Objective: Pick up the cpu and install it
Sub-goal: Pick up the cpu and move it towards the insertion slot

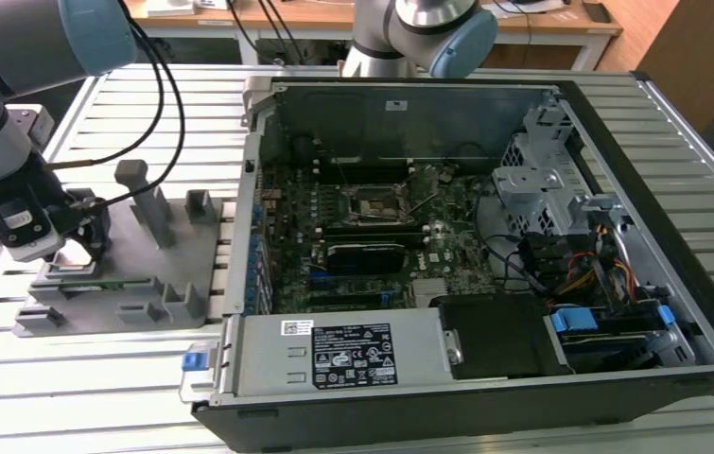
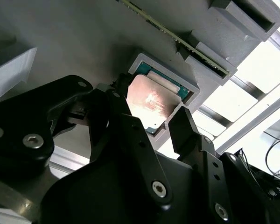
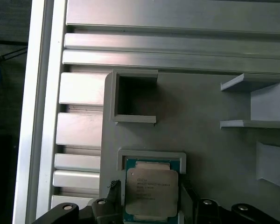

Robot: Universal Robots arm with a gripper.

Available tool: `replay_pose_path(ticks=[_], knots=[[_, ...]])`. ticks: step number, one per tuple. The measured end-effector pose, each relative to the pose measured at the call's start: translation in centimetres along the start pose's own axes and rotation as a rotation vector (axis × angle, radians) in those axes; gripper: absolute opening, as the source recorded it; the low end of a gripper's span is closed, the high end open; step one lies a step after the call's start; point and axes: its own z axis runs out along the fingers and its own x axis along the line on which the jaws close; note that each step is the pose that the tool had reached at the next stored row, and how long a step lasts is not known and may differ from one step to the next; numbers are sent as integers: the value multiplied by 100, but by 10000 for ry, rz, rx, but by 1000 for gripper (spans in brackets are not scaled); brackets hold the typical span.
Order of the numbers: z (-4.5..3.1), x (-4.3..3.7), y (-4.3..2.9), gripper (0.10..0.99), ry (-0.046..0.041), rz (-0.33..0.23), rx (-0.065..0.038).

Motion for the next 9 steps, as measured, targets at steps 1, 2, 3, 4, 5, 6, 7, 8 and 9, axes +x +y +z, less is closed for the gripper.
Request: replay_pose_path(ticks=[1, 2, 3, 4, 5, 6, 7, 8, 9], knots=[[0, 0, 0, 616, -2, 0, 0], [0, 0, 0, 600, -2, 0, 0], [-1, 0, 0, 600, 0, 0, 1], [-1, 1, 0, 537, 0, 0, 1], [-1, 1, 0, 533, -2, 1, 0], [-5, 1, 0, 533, -2, 1, 0], [-14, 1, 0, 533, -2, 0, 0], [-28, 2, 1, 533, -2, 0, 0], [-47, 2, 2, 533, -1, 1, 1]])
